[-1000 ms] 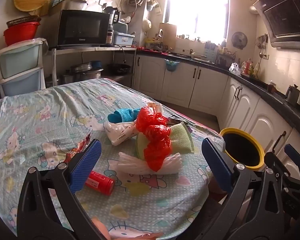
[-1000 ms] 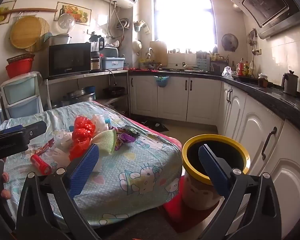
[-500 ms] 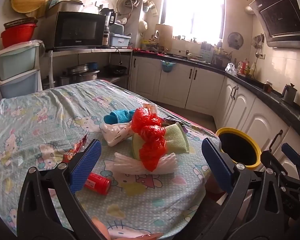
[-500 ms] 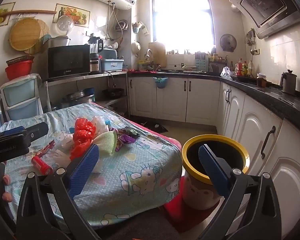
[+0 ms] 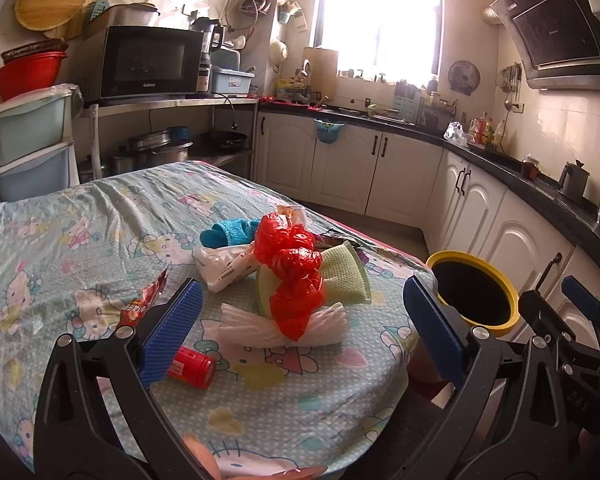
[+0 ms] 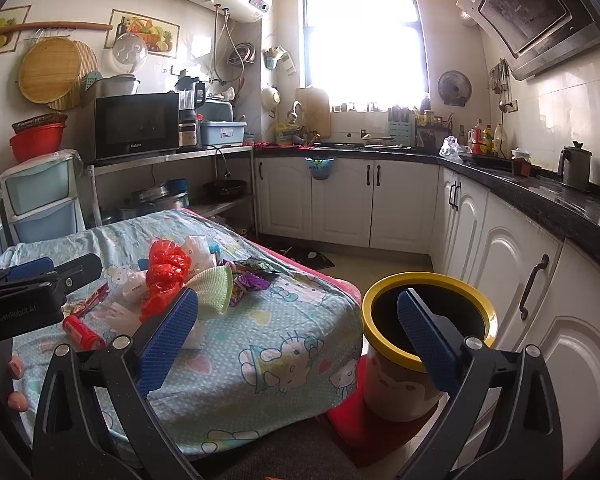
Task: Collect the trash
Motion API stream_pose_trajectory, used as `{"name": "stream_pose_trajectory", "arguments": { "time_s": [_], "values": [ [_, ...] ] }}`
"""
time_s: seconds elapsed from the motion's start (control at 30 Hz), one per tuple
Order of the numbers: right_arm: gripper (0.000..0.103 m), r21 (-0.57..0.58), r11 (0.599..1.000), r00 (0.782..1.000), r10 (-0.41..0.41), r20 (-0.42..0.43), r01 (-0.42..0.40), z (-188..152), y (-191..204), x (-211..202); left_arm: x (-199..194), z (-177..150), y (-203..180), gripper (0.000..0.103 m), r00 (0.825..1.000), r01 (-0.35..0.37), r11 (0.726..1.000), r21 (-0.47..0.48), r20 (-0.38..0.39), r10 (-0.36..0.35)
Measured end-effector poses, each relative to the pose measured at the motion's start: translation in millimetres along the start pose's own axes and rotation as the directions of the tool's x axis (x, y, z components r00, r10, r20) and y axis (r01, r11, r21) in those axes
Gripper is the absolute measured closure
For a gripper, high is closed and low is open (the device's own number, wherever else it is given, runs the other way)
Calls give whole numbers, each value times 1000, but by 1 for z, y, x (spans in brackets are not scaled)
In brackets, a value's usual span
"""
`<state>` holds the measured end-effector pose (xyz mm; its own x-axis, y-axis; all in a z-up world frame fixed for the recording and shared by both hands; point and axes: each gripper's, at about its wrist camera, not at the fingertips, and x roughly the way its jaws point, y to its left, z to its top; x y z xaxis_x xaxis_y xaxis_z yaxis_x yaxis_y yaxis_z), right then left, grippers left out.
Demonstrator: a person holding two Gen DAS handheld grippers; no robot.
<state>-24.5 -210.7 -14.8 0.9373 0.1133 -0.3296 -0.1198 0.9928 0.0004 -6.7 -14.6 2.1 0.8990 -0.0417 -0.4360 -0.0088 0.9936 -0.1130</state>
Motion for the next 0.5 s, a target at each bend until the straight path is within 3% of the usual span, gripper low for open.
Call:
{"name": "stream_pose_trajectory", "arguments": {
  "time_s": [0.5],
  "values": [
    [6,0,1000,1000,1,2,-1,0,-1,2,-1,0,1,11,1000,4,1000,2,2,-4]
  ]
}}
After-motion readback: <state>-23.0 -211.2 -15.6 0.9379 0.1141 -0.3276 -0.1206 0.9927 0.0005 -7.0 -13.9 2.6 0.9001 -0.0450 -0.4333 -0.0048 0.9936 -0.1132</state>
